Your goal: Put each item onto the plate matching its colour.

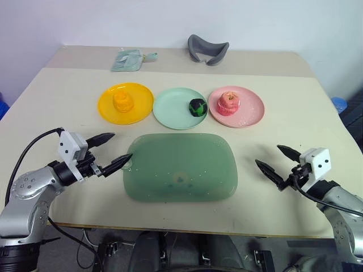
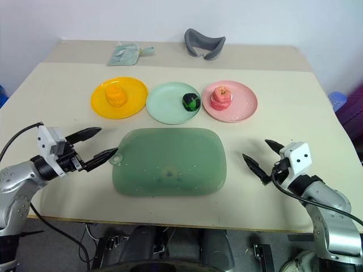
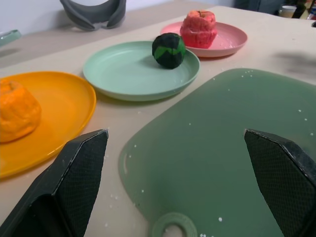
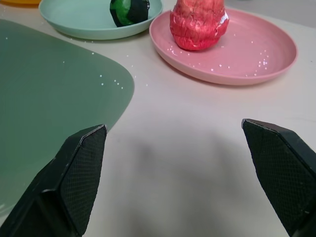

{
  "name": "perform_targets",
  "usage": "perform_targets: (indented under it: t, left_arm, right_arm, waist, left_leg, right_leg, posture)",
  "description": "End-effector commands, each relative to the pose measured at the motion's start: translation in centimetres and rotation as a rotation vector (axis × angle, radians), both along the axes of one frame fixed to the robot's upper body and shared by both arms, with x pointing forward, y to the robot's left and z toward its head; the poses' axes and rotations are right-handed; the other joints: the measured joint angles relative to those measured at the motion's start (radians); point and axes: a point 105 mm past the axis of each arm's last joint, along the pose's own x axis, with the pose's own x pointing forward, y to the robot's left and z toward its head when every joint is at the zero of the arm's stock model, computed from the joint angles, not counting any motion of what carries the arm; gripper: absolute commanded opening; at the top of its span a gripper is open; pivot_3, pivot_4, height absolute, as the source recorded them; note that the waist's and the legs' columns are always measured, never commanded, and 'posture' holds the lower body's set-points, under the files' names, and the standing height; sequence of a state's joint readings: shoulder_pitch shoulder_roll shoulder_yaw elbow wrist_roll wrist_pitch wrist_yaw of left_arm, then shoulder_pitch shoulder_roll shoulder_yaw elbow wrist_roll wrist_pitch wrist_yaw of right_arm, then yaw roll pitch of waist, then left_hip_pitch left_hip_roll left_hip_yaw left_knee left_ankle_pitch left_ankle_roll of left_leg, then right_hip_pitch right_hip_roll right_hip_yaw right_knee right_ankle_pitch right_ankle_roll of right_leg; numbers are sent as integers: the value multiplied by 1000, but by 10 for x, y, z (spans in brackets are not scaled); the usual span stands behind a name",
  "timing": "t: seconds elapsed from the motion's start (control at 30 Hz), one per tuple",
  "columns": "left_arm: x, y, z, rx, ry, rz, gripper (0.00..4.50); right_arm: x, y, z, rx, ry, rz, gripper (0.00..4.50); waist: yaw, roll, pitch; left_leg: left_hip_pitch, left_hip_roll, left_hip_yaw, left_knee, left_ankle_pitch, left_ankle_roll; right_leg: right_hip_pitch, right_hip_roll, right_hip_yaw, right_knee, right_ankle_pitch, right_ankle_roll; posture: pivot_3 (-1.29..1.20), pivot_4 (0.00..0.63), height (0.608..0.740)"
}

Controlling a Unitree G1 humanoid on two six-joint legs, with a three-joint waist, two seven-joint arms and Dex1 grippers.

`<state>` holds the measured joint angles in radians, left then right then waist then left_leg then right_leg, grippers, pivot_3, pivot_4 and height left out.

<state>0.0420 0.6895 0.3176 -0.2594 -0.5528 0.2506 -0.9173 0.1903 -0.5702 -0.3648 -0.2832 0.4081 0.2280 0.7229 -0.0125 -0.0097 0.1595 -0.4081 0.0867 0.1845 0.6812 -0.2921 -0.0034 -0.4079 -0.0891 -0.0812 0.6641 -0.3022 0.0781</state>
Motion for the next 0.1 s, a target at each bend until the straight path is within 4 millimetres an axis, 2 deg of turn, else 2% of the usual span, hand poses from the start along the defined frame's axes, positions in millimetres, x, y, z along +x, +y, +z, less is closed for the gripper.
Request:
perform_targets:
  t: [0.03, 0.1]
  left_arm:
    - [-3, 4, 11, 23, -41, -2, 4500]
    - [-4, 4, 11, 24, -38, 1, 4500]
  right_arm:
    - [-2, -2, 7, 7, -40, -5, 4447]
    - [-2, -2, 8, 13, -40, -6, 4447]
  waist:
    - [1, 0, 0]
    - [1, 0, 0]
  left_leg:
    - [0, 0, 0, 0, 0, 0]
    - [0, 0, 0, 0, 0, 0]
  right_leg:
    - [0, 0, 0, 0, 0, 0]
    - [0, 0, 0, 0, 0, 0]
  posture:
    - [0, 150, 740]
    - [0, 150, 740]
